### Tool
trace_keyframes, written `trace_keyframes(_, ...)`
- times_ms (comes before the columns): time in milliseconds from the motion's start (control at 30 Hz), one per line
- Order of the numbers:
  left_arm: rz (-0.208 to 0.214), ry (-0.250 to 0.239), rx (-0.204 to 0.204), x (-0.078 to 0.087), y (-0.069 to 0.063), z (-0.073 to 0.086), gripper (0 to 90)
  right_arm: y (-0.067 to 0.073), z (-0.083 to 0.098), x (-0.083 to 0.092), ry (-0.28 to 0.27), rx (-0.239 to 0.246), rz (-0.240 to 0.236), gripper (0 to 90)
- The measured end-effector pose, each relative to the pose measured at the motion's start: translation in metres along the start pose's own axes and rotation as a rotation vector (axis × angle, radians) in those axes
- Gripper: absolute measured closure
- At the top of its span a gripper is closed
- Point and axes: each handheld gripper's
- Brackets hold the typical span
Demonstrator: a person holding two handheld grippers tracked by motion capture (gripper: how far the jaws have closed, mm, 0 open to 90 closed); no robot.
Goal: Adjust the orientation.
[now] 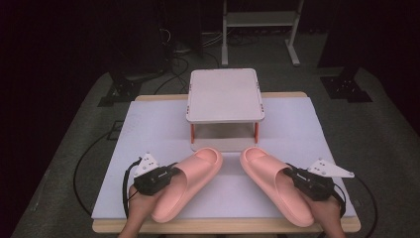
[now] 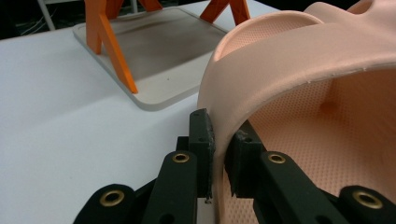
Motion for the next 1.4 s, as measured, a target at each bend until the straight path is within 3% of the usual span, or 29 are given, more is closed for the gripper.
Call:
trace_keyframes(400, 0.013, -0.02, -0.001, 0.01, 0.002, -0.013, 81.7, 0.0, -0.017, 0.007, -0.006, 0.015, 0.002, 82.9)
trace_keyframes(1400, 0.032, -0.035, -0.056, 0.035, -0.003, -0.066, 81.7, 0.004, -0.068, 0.023, -0.036, 0.048, -0.002, 82.8)
Point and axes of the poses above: each handheld gripper's, and its own axes: x roughly backward along the jaws, z roughly out of its underside, y roughly to its left, and after that the axes turned 11 degrees about z, right-handed
